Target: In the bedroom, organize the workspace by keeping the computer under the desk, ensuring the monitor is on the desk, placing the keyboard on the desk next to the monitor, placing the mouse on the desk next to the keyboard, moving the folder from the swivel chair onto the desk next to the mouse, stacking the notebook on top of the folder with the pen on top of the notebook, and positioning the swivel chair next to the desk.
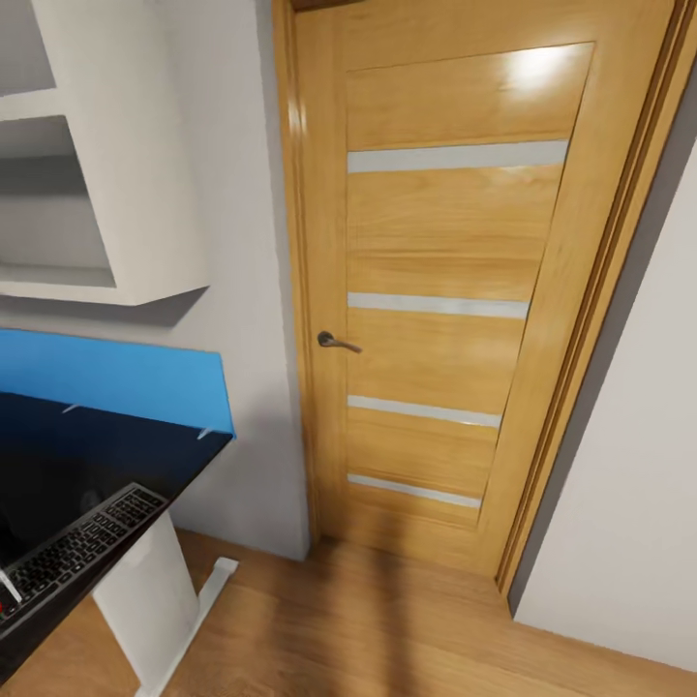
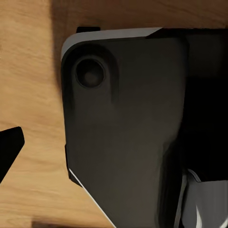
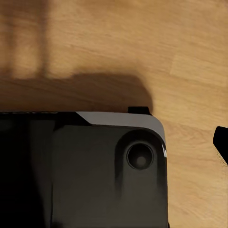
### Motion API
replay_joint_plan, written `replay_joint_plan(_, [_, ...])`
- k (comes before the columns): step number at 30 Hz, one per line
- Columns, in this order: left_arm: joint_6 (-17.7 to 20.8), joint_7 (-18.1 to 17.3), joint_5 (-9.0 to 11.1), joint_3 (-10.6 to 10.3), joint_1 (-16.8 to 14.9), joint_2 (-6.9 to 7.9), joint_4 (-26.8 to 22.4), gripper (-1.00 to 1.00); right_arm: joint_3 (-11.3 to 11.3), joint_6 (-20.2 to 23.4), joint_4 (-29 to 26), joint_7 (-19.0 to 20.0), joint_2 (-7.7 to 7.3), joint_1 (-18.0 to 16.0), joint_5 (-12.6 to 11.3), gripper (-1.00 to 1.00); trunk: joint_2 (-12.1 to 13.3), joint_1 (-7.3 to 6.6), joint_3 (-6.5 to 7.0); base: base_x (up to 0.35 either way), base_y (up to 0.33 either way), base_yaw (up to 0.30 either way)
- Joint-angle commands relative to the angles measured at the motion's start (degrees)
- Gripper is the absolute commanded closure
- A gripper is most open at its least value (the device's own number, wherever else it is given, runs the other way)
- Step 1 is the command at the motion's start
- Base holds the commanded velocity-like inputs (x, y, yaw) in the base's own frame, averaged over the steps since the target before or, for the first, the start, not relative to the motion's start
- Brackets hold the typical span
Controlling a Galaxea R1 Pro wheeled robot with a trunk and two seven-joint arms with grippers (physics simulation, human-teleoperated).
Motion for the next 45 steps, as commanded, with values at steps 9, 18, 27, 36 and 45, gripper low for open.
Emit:
replay_joint_plan(9, [-0.8, -0.3, 0.0, -0.1, 0.0, -0.17, -0.6, -1.00, 0.0, -0.7, 0.0, 0.0, 0.01, 0.0, -0.1, -1.00, 0.0, 0.00, -0.07, 0.000, 0.000, 0.261])
replay_joint_plan(18, [-10.1, -0.2, -0.1, -0.3, 0.0, -0.62, -1.5, -1.00, 0.0, -0.7, 0.0, 0.0, -0.06, 0.0, -0.1, -1.00, 0.0, 0.00, -0.07, 0.000, 0.000, 0.247])
replay_joint_plan(27, [-17.0, -0.2, 0.0, 0.0, 0.0, -0.55, -1.7, -1.00, 0.0, -4.4, -0.2, 0.0, -0.13, 0.0, 0.0, -1.00, 0.0, 0.00, -0.08, 0.000, 0.000, 0.239])
replay_joint_plan(36, [-20.8, -0.3, 0.4, 1.8, 0.0, -0.39, -1.7, -1.00, 0.0, -6.5, -0.7, 0.0, -0.35, 0.0, 0.2, -1.00, 0.0, 0.00, -0.45, 0.000, 0.000, 0.224])
replay_joint_plan(45, [-21.2, -0.3, 1.1, 5.2, 0.0, -0.31, -1.7, -1.00, 0.0, -6.5, -5.2, 0.0, -0.63, 0.0, 0.3, -1.00, 0.0, 0.00, -1.05, 0.000, 0.000, 0.177])
